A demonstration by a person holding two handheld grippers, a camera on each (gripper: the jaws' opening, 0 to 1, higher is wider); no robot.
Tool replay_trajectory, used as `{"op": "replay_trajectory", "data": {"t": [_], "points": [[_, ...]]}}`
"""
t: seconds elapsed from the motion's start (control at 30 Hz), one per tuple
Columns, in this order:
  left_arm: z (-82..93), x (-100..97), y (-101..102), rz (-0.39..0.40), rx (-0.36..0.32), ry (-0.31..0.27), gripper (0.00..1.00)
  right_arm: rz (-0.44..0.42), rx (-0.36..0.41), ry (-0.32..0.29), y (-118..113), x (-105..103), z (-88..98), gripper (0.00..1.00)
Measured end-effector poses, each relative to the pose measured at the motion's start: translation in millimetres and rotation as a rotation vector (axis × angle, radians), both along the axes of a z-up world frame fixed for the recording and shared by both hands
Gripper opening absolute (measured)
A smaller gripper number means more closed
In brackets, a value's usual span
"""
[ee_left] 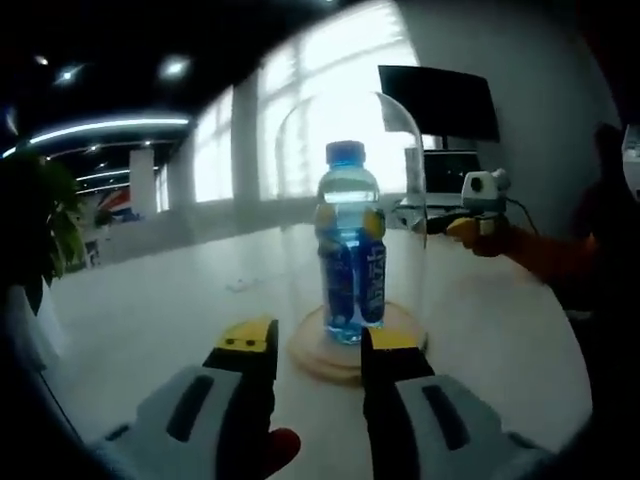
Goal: Open the cover put in the Mizone put the cover back on
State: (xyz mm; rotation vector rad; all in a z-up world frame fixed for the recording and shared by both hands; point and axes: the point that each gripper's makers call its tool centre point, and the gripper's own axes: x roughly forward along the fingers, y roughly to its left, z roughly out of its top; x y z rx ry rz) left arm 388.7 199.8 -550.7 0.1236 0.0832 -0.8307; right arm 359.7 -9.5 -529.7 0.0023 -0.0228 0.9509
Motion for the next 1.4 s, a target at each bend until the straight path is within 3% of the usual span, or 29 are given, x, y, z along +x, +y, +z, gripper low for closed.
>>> {"op": "replay_trajectory", "data": {"t": [0.2,0.4,0.53,0.6,0.7,0.73,0.77,0.8,1.13,1.4], "points": [[-3.8,1.2,-0.1,-0.002,-0.001,0.010,0.26,-0.062,0.010,0.012,-12.2,-4.8,-1.3,0.25],[-6.8,1.3,-0.6,-0.007,0.005,0.014,0.26,-0.105,0.003,0.029,-25.3,-17.8,-13.5,0.25],[-6.6,-2.1,-2.5,-0.028,0.016,0.001,0.27,-0.111,0.042,0.050,-32.6,-23.8,-22.1,0.25],[-2.4,-4.7,-3.6,-0.045,0.003,-0.023,0.27,-0.113,0.059,0.060,-35.3,-24.5,-27.0,0.25],[-0.2,-4.6,-4.2,-0.042,-0.044,-0.003,0.26,-0.132,0.114,0.067,-40.8,-21.5,-30.2,0.24],[-0.8,-5.7,-4.4,-0.040,-0.072,0.012,0.26,-0.136,0.117,0.073,-41.7,-20.7,-31.6,0.24],[-3.4,-6.6,-4.4,-0.041,-0.054,0.013,0.26,-0.149,0.071,0.087,-42.7,-20.8,-36.0,0.24],[-5.0,-8.4,-4.1,-0.033,-0.055,0.011,0.26,-0.143,0.045,0.048,-41.6,-21.8,-35.2,0.24],[-2.5,-39.0,13.9,0.047,-0.070,-0.003,0.29,-0.124,0.053,0.038,-35.1,-37.7,-32.7,0.21],[-7.8,-60.5,23.6,0.061,-0.106,-0.013,0.29,-0.133,0.037,0.012,-38.0,-51.7,-33.0,0.21]]}}
